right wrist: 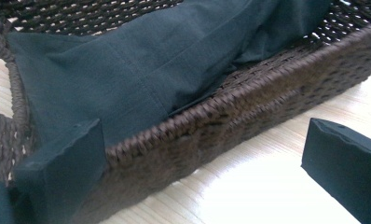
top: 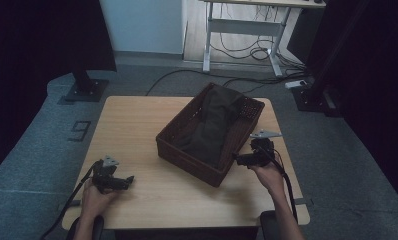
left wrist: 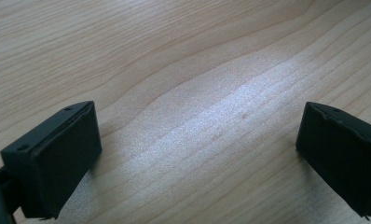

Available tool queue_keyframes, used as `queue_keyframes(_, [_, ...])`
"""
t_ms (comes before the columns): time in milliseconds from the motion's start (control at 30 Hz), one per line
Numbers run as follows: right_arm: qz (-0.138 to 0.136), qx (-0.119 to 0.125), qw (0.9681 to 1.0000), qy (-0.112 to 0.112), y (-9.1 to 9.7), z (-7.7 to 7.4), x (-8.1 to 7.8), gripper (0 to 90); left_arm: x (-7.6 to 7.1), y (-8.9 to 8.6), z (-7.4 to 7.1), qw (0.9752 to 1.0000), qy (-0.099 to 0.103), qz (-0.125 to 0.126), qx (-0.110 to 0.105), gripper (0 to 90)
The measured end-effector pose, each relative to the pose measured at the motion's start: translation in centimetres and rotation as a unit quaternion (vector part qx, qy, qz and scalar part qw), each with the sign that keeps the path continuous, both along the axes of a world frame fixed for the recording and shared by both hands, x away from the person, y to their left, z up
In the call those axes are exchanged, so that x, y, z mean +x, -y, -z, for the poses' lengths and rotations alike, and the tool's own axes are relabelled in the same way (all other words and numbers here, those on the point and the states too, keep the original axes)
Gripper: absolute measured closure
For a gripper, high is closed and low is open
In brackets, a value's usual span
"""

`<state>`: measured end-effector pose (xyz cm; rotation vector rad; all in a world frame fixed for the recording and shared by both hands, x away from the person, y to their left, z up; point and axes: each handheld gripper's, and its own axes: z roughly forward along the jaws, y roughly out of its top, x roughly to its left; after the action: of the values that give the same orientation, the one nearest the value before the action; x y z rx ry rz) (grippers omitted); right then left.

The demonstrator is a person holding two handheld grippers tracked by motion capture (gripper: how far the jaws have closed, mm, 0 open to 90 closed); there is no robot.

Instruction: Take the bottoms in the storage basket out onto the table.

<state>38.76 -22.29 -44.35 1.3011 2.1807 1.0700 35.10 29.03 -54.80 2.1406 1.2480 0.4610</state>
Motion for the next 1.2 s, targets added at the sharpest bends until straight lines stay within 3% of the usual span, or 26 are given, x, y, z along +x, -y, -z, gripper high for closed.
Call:
queue_keyframes(67, [0.002, 0.002, 1.0, 0.001, -0.3, -0.1, 0.2, 0.0, 0.0, 0.0, 0.0, 1.0, 0.0, 0.0, 0.0, 0.0])
queue_keyframes(167, [0.017, -0.026, 0.9995, 0.008, -0.9, -0.2, 0.4, 0.0, 0.0, 0.0, 0.0, 1.0, 0.0, 0.0, 0.0, 0.0])
queue_keyframes(267, [0.013, -0.038, 0.9992, 0.002, -1.5, -0.1, 0.5, 0.0, 0.0, 0.0, 0.0, 1.0, 0.0, 0.001, 0.0, 0.0])
queue_keyframes(300, [0.013, -0.054, 0.9984, 0.005, -1.9, -0.1, 0.6, 0.0, 0.0, 0.0, 0.0, 1.0, 0.0, 0.001, -0.001, 0.0])
queue_keyframes(667, [0.019, -0.074, 0.997, 0.009, -1.4, -0.4, 0.3, 0.6, -0.1, 0.0, 0.0, 1.0, 0.0, 0.006, -0.001, 0.0])
queue_keyframes(867, [0.033, -0.078, 0.9964, 0.006, -0.1, -0.6, 0.1, 4.0, -0.1, 0.0, 0.0, 1.0, 0.0, 0.007, -0.001, 0.0])
queue_keyframes(967, [0.034, -0.068, 0.9971, -0.003, 1.2, -0.7, 0.0, 12.4, -0.1, 0.0, 0.0, 1.0, 0.0, 0.008, 0.0, 0.0])
queue_keyframes(1200, [0.046, -0.072, 0.9963, -0.008, 3.2, -1.0, 0.0, 22.6, -0.1, 0.0, 0.0, 0.9999, 0.0, 0.01, 0.0, 0.0])
